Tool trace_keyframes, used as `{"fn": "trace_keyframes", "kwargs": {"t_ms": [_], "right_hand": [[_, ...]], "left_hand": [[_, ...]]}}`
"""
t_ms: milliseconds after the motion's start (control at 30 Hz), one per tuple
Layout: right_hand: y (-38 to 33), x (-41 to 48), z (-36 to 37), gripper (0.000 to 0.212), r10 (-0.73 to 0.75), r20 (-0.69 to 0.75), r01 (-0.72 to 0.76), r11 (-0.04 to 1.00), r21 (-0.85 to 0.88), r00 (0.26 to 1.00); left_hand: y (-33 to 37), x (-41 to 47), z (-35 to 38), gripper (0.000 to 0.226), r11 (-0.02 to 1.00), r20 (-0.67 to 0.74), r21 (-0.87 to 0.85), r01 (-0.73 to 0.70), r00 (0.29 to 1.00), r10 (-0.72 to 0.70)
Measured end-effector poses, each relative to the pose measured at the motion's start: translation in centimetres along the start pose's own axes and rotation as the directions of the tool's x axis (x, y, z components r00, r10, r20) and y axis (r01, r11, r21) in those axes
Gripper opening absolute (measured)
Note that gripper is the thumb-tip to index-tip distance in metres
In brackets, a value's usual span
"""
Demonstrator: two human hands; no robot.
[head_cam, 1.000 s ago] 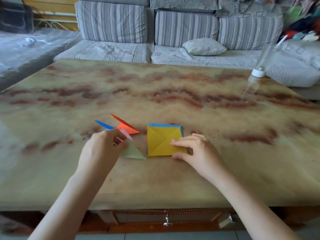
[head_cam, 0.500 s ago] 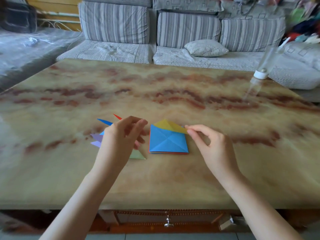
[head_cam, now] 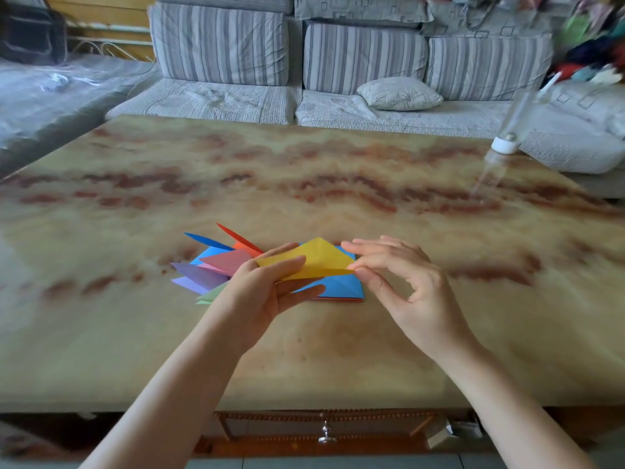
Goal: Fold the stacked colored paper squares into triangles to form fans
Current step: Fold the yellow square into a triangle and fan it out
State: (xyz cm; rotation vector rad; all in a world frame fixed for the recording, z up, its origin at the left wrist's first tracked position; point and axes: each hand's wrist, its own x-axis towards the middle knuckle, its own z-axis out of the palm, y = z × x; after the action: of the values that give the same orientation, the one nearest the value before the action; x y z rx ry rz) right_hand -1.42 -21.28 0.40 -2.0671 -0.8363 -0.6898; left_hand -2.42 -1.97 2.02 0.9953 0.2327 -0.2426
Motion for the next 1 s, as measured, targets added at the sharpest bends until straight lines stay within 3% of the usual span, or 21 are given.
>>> {"fn": "trace_keyframes", "kwargs": {"t_ms": [133, 300, 433, 600, 800, 1000], "right_hand": [[-0.3, -0.3, -0.3, 0.021, 0.097, 0.175, -0.112, 0.991, 0.075, 0.98], [-0.7, -0.4, 0.1, 0.025, 0.157, 0.27, -0.201, 0.969, 0.144, 0.95], [-0.8, 0.0, 0.1, 0.011, 0.285, 0.206, -0.338, 0.893, 0.299, 0.936], [-1.1, 0.5, 0.1, 0.014, 0.539, 0.091, -0.487, 0.66, 0.572, 0.837], [-1.4, 0.8, 0.2, 0.01, 0.628, 0.017, -0.521, 0.631, 0.575, 0.778], [-1.6, 0.6, 0.1, 0.019, 0.645, 0.02, -0.54, 0.621, 0.569, 0.764]], "left_hand": [[-0.2, 0.2, -0.4, 0.039, 0.99, -0.017, 0.121, -0.066, 0.997, 0.069], [-0.2, 0.1, -0.3, 0.031, 0.989, 0.026, 0.11, -0.097, 0.995, 0.094], [-0.2, -0.1, -0.1, 0.029, 0.991, 0.083, 0.086, -0.102, 0.992, 0.095], [-0.4, -0.6, 0.3, 0.03, 0.983, 0.205, 0.121, -0.137, 0.972, 0.11], [-0.8, -0.9, 1.0, 0.045, 0.917, 0.186, 0.322, -0.234, 0.966, 0.182], [-1.3, -0.8, 1.0, 0.026, 0.883, 0.166, 0.373, -0.286, 0.956, 0.24]]}}
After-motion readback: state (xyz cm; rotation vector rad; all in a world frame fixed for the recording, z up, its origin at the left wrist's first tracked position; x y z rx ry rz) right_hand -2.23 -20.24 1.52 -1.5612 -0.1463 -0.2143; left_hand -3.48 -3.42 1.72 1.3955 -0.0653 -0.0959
